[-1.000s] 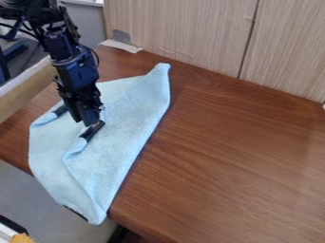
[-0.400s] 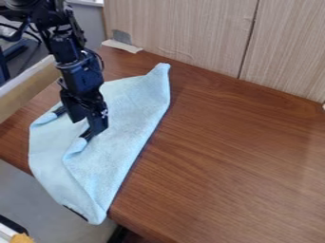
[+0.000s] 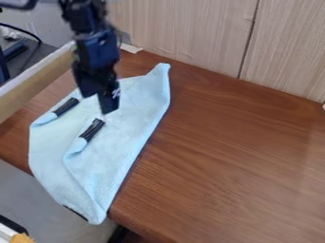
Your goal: Fold cloth from right to left
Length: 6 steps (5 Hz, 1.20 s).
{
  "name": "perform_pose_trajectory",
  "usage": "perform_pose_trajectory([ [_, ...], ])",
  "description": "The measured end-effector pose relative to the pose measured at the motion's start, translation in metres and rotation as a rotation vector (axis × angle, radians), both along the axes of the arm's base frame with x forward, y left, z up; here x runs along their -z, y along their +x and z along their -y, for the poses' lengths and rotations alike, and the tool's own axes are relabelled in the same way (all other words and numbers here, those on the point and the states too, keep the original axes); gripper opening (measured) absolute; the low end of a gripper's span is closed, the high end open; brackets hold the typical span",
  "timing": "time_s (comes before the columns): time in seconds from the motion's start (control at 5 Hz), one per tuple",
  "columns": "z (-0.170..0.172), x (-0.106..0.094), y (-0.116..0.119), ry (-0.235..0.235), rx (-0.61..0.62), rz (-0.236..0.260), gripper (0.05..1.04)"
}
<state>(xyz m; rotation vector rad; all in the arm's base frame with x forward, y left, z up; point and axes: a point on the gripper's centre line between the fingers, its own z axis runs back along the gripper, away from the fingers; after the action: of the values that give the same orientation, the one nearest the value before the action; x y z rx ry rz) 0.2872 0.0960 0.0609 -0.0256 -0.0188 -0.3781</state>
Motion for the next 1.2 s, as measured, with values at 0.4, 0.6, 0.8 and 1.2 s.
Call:
perform_pose_trajectory([
  [0.4,0.0114,-0.0194,0.0048,0.024,0.012,0.012,1.001],
  [0.6,0.0116,-0.0194,0.0049,0.025,0.015,0.012,1.001],
  [0.8,0.0112,-0.0194,0.0047,0.025,0.013,0.012,1.001],
  [1.2,0.0112,-0.0194,0.0047,0.025,0.013,0.012,1.001],
])
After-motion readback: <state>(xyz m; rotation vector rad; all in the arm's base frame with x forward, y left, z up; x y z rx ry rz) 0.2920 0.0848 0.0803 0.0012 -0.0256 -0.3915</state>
